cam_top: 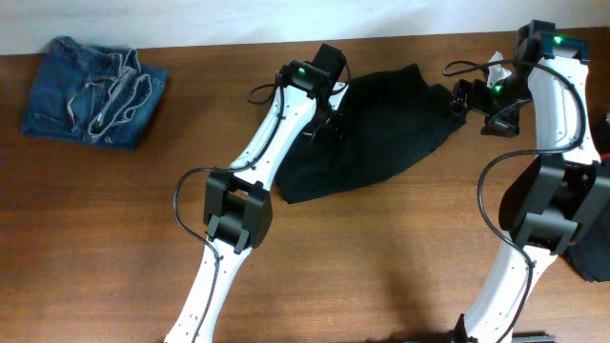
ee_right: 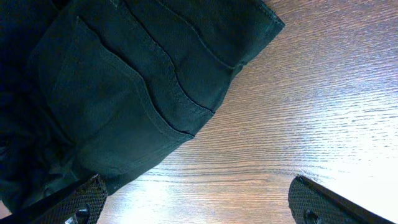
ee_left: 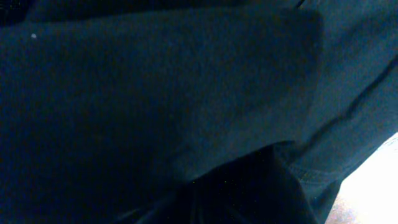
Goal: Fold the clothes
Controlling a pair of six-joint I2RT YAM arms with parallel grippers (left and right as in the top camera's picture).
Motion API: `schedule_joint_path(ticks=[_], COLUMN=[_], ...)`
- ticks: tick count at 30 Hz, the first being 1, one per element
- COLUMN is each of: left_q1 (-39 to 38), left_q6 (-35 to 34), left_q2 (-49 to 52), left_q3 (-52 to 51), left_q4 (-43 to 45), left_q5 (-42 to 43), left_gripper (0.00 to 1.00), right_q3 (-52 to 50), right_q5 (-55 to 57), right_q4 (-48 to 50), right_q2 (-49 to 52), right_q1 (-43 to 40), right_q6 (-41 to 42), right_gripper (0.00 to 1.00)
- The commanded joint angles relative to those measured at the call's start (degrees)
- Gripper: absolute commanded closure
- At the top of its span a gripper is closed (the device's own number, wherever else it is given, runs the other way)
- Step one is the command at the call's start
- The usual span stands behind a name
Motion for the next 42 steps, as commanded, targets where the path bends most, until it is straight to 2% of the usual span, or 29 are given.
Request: schedule_joint_path(ticks=[1,6,10,11,12,13,14,15,19,23,29,32,42], left_q1=[-1.6,-1.46,-0.87,-0.76,-0.63,-0.5,-0.39,-0.31,-0.26,0.57,2.16,2.25,2.62], left_q6=[-0.52,1.2,3.48,4.15,4.7,5.22,5.22,5.22,5.2,5.05,4.5,4.55,4.52], left_q2=[2.86,2.36,1.55,1.29,1.01,0.66,0.42,0.17,-0.13,-0.15,-0.15,-0.15,-0.13], left_q3=[-0.66,1.77,8.7,10.84,12.72,15.15,16.98,18.97,24.7,26.01,25.73,25.73,25.73], left_q4=[0.02,-1.57,-6.95,-8.52,-9.9,-11.63,-12.94,-14.29,-18.58,-21.33,-21.29,-21.31,-21.29], left_q5=[1.99,1.88,1.88,1.86,1.84,1.7,1.36,0.61,-3.15,-5.42,-5.49,-5.97,-12.33], left_gripper=[0.96,0.94,0.8,0.73,0.59,0.42,0.16,0.01,0.01,0.01,0.01,0.01,0.01], right_q3=[-0.28,-0.28,-0.28,-0.28,-0.28,-0.28,-0.28,-0.28,-0.28,-0.42,-0.57,-0.57,-0.57], right_q5=[-0.72,-0.7,-0.68,-0.66,-0.66,-0.63,-0.63,-0.5,1.01,0.96,0.76,0.31,-5.46], right_q4=[-0.04,0.02,0.46,0.74,1.14,1.36,1.55,1.77,3.76,6.97,11.3,12.04,17.46], right_q2=[0.11,0.11,0.11,0.11,0.11,0.11,0.11,0.11,0.13,0.31,3.61,5.75,8.72], right_q1=[-0.26,-0.26,-0.33,-0.35,-0.37,-0.37,-0.37,-0.37,-0.31,-0.31,-0.33,-0.31,-0.31], right_q6=[-0.81,-0.81,-0.79,-0.79,-0.79,-0.79,-0.79,-0.79,-1.29,-4.31,-5.35,-8.98,-10.19], right_gripper=[0.01,0.01,0.01,0.01,0.01,0.01,0.01,0.01,0.01,0.01,0.01,0.01,0.01])
